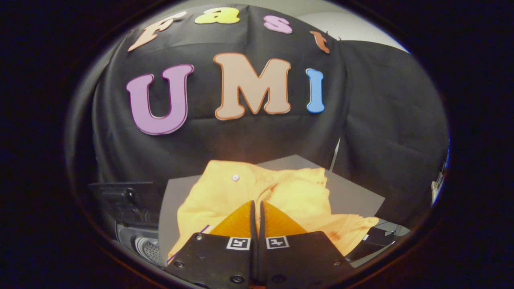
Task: Put the clothes into the washing machine and then close the washing machine lid.
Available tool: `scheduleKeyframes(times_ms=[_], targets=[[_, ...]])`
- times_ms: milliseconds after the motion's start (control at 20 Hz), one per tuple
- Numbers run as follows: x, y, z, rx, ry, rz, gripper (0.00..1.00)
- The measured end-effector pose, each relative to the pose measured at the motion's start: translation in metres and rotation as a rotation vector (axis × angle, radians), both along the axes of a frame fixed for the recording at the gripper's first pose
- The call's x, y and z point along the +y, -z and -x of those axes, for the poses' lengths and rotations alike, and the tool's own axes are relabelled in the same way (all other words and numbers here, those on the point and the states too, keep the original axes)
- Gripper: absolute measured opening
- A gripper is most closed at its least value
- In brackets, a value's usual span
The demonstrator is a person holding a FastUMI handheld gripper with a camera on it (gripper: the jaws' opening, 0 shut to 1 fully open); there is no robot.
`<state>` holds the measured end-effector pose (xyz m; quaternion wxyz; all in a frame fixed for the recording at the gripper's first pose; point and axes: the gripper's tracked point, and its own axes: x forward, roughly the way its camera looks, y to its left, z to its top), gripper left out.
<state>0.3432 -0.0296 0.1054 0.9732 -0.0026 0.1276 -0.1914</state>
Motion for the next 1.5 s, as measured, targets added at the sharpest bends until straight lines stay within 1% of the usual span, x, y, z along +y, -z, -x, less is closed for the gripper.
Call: scheduleKeyframes(times_ms=[100, 300, 550, 650, 850, 1100, 1350, 1500], targets=[[0.018, -0.021, 0.002, -0.028, -0.008, 0.030, 0.00], [0.057, -0.055, 0.005, -0.092, -0.035, 0.050, 0.00], [0.124, -0.085, 0.006, -0.150, -0.102, 0.083, 0.00], [0.155, -0.091, 0.006, -0.179, -0.139, 0.078, 0.00], [0.213, -0.083, 0.007, -0.204, -0.202, 0.052, 0.00], [0.269, -0.064, 0.007, -0.218, -0.264, 0.048, 0.00], [0.305, -0.019, 0.001, -0.171, -0.293, 0.052, 0.00], [0.313, 0.020, -0.003, -0.126, -0.270, 0.049, 0.00]])
